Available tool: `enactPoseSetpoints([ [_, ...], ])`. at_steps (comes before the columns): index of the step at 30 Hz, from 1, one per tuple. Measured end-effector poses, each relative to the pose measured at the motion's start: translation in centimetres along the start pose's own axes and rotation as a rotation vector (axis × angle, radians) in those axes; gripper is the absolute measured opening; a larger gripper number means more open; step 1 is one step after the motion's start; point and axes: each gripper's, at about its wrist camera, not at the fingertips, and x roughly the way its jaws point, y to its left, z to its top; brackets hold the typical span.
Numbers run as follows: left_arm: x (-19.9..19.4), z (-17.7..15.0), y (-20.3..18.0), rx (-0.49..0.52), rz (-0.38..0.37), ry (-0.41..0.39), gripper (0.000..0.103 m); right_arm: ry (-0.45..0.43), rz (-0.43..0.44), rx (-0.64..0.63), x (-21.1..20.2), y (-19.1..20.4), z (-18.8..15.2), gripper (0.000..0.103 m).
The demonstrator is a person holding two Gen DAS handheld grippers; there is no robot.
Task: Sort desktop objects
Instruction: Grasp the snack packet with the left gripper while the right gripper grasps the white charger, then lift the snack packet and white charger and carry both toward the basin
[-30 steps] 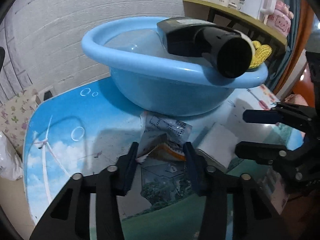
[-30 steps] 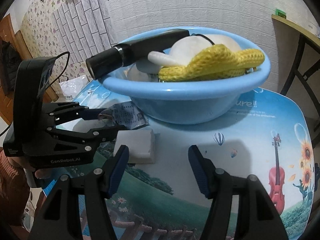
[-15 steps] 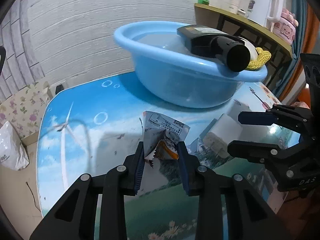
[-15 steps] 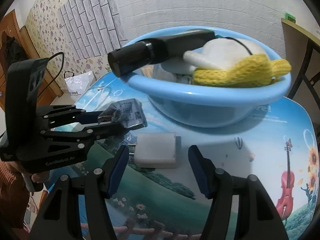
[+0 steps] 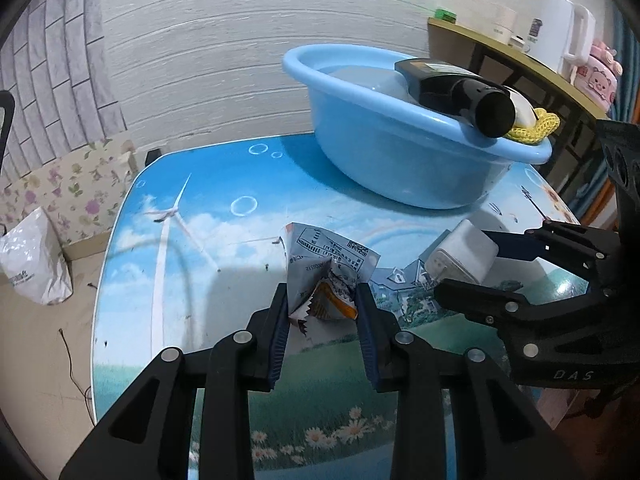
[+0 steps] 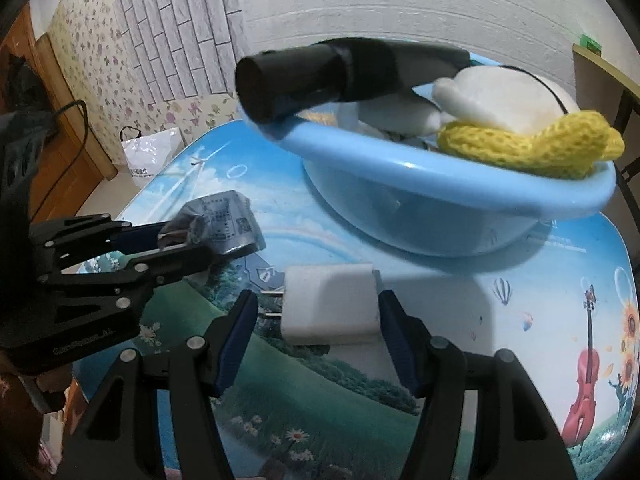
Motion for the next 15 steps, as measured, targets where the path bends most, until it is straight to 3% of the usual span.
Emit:
enactPoseSetpoints([
  [15, -1.2, -1.6, -2.0, -0.094, 0.08, -0.001, 0.03, -0.025, -0.048, 0.051, -2.9, -2.4, -1.8, 0.059],
])
